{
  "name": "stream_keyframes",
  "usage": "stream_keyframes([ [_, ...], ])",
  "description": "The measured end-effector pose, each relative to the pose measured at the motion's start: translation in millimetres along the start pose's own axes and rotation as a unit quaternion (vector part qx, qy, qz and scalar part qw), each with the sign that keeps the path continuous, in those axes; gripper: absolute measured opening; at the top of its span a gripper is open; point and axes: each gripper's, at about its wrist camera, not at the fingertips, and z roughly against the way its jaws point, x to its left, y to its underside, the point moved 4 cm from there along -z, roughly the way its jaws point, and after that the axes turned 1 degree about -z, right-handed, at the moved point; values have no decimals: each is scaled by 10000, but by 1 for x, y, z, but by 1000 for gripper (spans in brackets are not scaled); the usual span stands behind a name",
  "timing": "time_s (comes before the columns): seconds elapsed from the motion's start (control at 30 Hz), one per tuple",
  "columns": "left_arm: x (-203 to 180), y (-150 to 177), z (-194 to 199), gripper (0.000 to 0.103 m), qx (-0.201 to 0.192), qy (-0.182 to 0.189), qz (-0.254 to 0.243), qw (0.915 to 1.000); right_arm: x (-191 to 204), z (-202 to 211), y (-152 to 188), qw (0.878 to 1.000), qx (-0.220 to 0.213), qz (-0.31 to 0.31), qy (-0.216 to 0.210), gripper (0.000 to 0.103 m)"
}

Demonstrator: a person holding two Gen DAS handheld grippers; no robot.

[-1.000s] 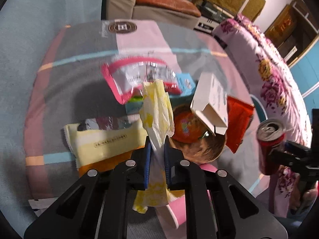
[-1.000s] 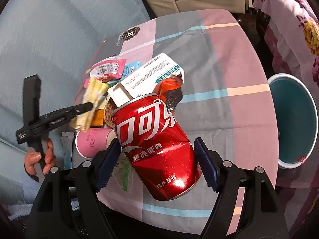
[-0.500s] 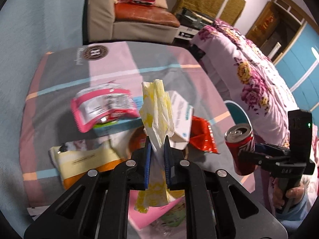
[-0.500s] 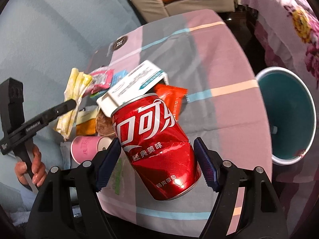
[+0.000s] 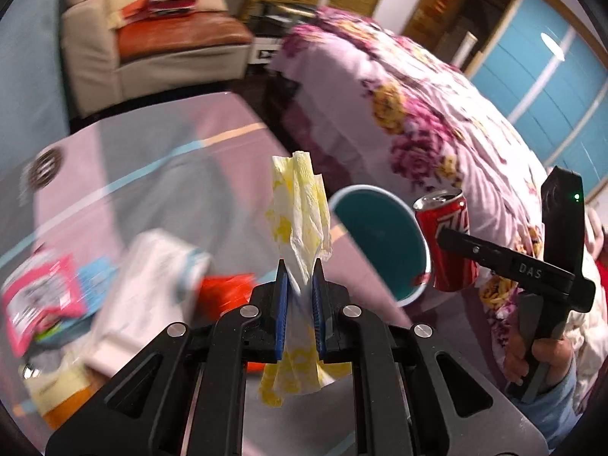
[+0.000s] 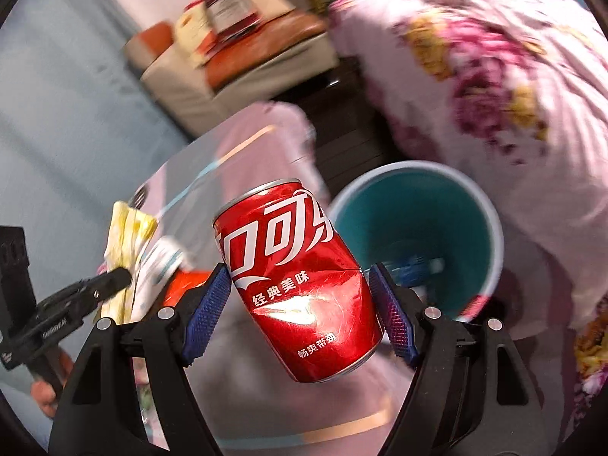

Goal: Collect trash
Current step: 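Carry tissue and can over the bin and release both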

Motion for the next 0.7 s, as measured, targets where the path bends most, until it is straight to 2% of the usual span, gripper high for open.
stream_keyframes([
  [0.1, -31, -12, -26, 12, 111, 174, -214, 9996, -35, 5, -7, 9992, -126, -279, 260, 71],
  [0.2, -61, -20, -58, 12, 298, 314, -440, 9981, -62, 5, -10, 9981, -114, -492, 344, 71],
  [0.33, -85, -24, -92, 12, 519, 350, -641, 9960, -83, -1, -13, 9970, -84, -651, 406, 71],
  [0.5, -95, -25, -119, 14, 719, 326, -718, 9943, -102, -3, -23, 9958, -143, -787, 449, 71],
  [0.57, -95, -24, -125, 22, 764, 263, -751, 9939, -105, -3, -26, 9956, -148, -815, 449, 71],
  [0.6, -95, -24, -127, 41, 782, 234, -770, 9937, -106, -4, -27, 9955, -138, -823, 449, 71],
  [0.63, -95, -25, -128, 64, 749, 173, -783, 9940, -106, -4, -27, 9955, -129, -823, 448, 71],
  [0.7, -93, -26, -125, 79, 551, -14, -806, 9952, -105, -6, -28, 9957, -112, -796, 453, 71],
])
